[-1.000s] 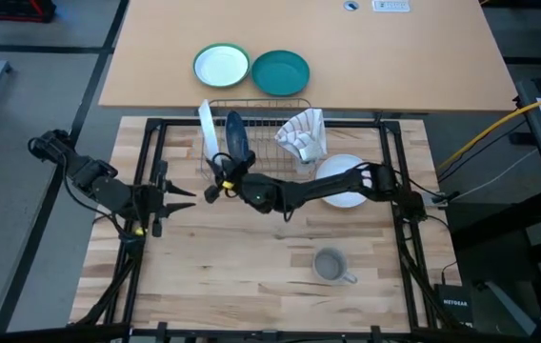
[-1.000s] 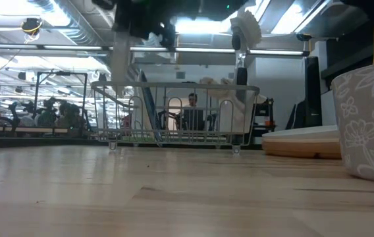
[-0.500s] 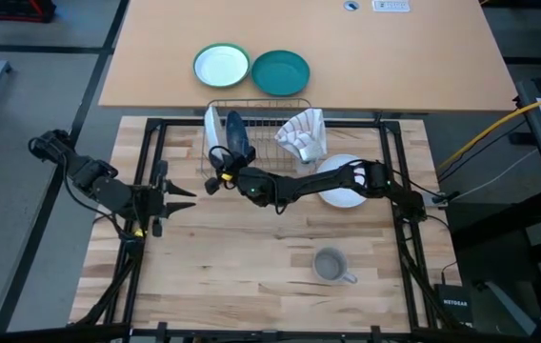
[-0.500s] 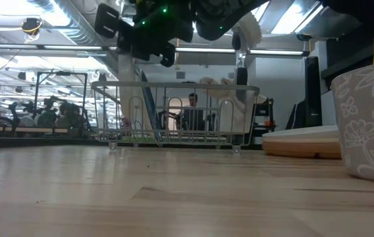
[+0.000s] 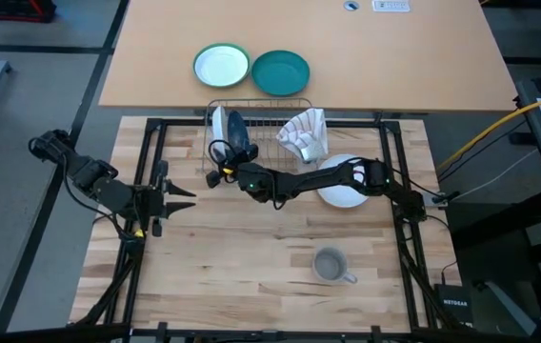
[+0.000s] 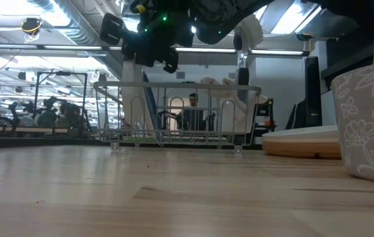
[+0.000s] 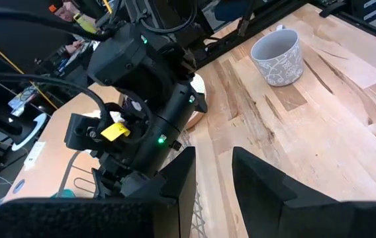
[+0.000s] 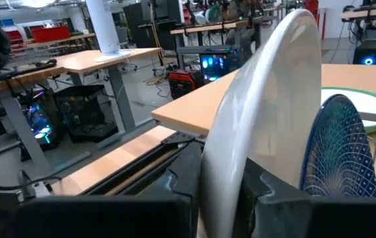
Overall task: Sort dishes
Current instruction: Put the left white plate in the dish rack
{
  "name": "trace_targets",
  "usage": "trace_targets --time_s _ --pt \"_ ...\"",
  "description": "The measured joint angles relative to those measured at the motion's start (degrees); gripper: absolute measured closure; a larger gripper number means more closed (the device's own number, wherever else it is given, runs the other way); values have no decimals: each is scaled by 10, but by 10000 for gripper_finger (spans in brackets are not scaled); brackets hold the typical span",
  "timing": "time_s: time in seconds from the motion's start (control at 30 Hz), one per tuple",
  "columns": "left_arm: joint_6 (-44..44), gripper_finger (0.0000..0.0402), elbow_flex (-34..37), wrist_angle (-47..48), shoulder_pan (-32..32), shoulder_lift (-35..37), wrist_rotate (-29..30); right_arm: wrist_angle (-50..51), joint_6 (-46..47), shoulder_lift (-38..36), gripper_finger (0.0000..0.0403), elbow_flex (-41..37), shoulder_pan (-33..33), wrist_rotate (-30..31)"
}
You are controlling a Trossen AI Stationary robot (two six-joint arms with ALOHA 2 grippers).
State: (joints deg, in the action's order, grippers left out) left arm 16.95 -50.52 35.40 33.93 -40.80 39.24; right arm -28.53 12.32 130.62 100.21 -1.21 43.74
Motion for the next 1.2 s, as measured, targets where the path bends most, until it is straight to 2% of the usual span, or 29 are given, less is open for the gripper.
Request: trace_targets --time_s 0.5,0.6,0.73,0.8,0.97,1.2 --pt "-7 311 0 0 0 0 0 31 10 5 318 0 -1 -4" --pt "-7 311 0 0 0 0 0 32 10 5 309 0 -4 -31" --pt "-7 311 0 0 0 0 0 30 12 4 286 0 -13 -106" --pt "-7 311 0 0 0 0 0 29 12 4 270 0 -19 -125" --pt "-8 311 0 0 0 0 0 30 12 4 241 0 -18 -126" --pt "-25 311 0 8 0 0 0 48 10 4 235 0 -18 -124"
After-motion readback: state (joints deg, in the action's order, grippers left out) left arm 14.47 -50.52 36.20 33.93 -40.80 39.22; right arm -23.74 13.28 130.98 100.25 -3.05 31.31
